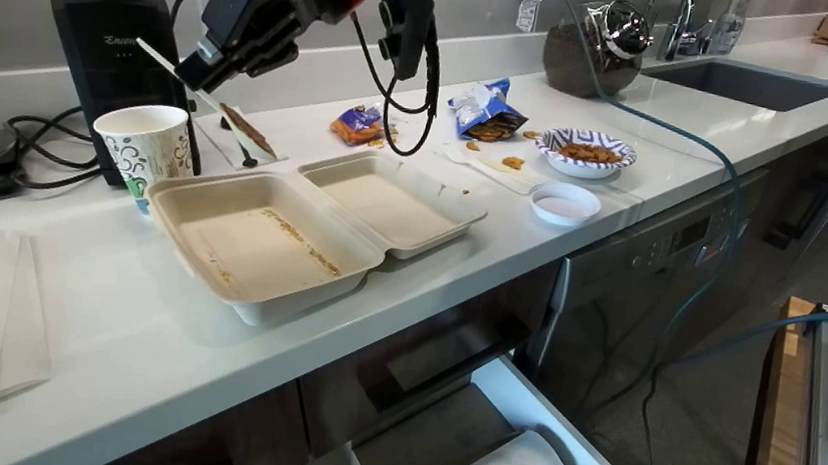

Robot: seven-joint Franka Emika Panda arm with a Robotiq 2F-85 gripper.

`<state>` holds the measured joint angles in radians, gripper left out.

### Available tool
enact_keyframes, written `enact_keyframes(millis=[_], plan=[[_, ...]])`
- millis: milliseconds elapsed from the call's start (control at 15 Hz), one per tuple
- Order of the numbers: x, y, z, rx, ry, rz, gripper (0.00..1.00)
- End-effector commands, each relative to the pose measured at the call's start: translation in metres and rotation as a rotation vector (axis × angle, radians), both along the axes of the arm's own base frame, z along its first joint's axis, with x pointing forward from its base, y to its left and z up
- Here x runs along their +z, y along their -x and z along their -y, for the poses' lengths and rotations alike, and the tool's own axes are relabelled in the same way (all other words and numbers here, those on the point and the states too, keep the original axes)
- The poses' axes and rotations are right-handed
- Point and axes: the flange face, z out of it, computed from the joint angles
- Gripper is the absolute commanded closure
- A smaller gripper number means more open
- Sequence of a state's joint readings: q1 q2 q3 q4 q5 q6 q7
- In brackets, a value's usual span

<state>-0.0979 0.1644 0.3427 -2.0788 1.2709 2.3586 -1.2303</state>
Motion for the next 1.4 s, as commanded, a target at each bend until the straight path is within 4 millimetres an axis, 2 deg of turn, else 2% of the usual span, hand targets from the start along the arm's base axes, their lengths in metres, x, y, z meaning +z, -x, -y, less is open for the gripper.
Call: enact_keyframes(millis=[0, 333, 800, 1333], plan=[[-0.001, 0.009, 0.005, 0.055, -0.042, -0.031, 0.97], [-0.003, 0.012, 0.009, 0.158, -0.114, -0.104, 0.97], [0.0, 0.014, 0.012, 0.133, -0.089, -0.107, 0.97], [0.016, 0.003, 0.017, -0.223, 0.173, -0.051, 0.97]])
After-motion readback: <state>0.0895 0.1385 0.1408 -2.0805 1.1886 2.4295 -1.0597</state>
